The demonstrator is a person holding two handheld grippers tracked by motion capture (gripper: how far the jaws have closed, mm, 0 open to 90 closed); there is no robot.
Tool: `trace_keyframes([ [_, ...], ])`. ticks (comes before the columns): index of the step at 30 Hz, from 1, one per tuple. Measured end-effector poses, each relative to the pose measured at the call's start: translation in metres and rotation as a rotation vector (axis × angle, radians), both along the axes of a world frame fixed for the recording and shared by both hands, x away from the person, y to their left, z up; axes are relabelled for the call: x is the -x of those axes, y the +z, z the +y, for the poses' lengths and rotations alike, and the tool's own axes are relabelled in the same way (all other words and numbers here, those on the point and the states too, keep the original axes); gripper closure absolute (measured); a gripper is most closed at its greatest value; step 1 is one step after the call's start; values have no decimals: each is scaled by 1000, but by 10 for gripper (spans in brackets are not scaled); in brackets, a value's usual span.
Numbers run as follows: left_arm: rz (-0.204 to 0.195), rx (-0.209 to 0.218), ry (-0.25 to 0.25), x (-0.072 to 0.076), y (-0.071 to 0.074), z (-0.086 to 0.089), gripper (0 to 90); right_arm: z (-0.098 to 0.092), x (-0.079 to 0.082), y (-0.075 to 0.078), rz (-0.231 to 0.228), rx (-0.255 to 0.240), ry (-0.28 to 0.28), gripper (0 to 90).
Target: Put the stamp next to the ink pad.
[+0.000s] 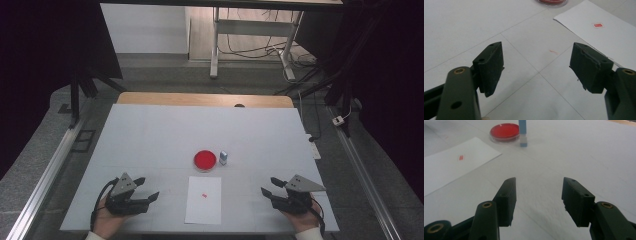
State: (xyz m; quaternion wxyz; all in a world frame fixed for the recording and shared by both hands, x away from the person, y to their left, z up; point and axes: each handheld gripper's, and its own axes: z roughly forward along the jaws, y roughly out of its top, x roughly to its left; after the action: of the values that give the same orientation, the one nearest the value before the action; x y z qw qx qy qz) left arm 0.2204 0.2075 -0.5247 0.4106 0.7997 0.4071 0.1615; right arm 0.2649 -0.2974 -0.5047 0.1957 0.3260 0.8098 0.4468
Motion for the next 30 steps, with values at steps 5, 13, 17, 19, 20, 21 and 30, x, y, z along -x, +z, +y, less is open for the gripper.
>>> trace_keyframes([
  [5,-2,-2,4,0,0,0,272,-8,1,-3,1,10,-19,451],
  [13,-1,-4,11,2,0,1,272,0,-3,-2,-13,17,-2,451],
  [17,-1,-5,10,2,0,0,272,2,-3,-2,-19,10,4,451],
  [19,-1,-6,9,2,0,0,272,2,-3,-2,-18,16,4,451],
  [20,-1,-5,10,2,0,0,272,2,-3,-2,-17,17,3,451],
  [21,-1,-6,9,2,0,1,272,2,-3,-2,-16,21,0,451],
  [30,4,-10,4,2,-1,0,272,2,-3,-2,-22,20,2,449],
])
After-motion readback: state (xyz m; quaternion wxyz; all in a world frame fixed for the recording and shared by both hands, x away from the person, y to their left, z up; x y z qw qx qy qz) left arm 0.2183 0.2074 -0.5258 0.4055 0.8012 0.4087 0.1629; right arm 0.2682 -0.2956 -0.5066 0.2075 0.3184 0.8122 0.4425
